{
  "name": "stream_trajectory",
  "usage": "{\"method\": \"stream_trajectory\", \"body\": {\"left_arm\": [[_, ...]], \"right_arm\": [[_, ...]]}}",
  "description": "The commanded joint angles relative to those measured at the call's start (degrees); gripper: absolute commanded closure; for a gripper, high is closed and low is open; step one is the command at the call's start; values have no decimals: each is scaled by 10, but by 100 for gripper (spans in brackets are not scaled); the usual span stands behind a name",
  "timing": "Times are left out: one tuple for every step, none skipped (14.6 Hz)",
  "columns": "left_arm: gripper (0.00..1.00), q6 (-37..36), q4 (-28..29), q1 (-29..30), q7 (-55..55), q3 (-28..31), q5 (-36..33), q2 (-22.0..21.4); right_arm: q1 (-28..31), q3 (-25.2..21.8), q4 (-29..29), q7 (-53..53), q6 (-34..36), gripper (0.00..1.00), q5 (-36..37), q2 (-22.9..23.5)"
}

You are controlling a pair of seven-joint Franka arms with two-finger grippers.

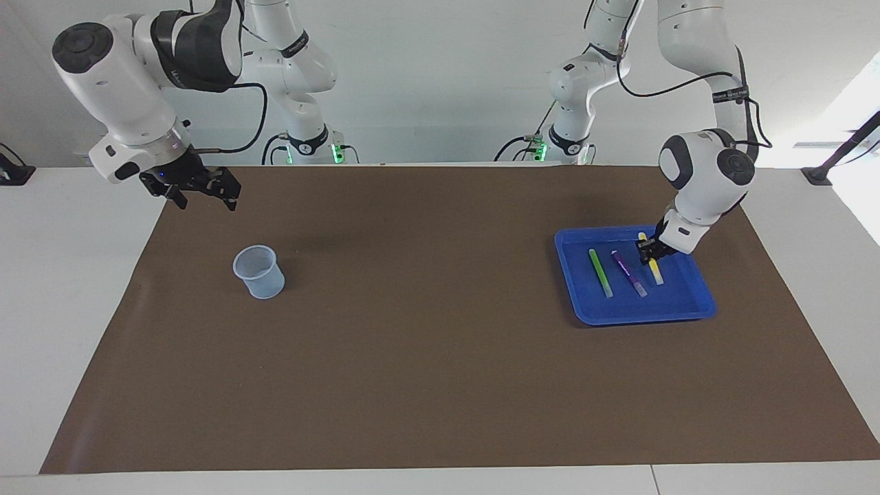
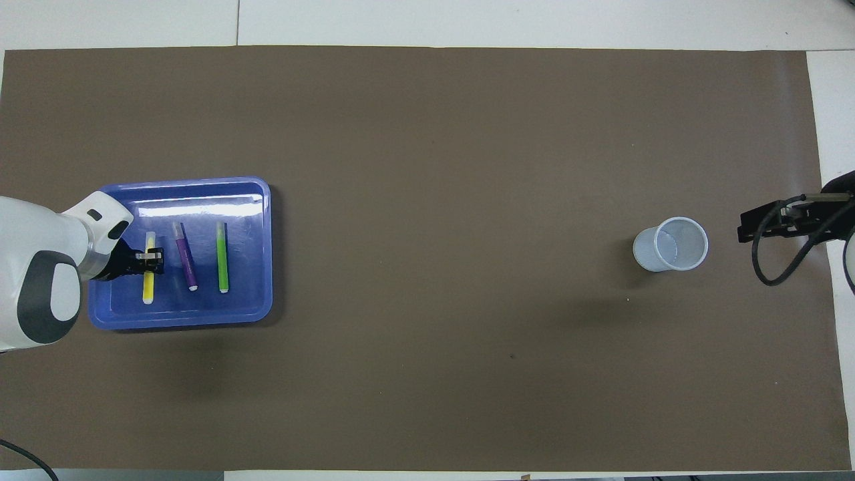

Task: Right arm passes pens to left for tray arrangement
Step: 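Lower the yellow pen into the tray with the left gripper, then open the left gripper and raise it away from the yellow pen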

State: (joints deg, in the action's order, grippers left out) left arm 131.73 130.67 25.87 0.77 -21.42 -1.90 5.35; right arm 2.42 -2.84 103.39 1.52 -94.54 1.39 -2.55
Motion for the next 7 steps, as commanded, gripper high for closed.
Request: {"method": "stream_trajectory", "body": {"left_arm": [[100,13,6,5,-7,-2,-12,-2],[100,13,6,5,-7,-2,-12,-1],[54,13,6,5,-7,-2,-12,-1],[1,13,6,5,-7,-2,-12,-1],[0,13,5,5,-8,-2,-12,-1],[0,12,3,5,-8,-2,-13,2],[0,12,1,5,-8,-2,-12,5]], "right_arm": [[-1,-7,2,10,-2,0,2,-4],[0,-22,2,12,-6,0,-2,-3],[0,-23,-1,12,-6,0,-2,-1],[0,-23,-12,10,-7,0,-2,4],[1,-23,-29,12,-3,0,-3,10],[0,-23,-37,16,2,0,-3,11],[0,-23,-37,16,11,0,-3,5]]}}
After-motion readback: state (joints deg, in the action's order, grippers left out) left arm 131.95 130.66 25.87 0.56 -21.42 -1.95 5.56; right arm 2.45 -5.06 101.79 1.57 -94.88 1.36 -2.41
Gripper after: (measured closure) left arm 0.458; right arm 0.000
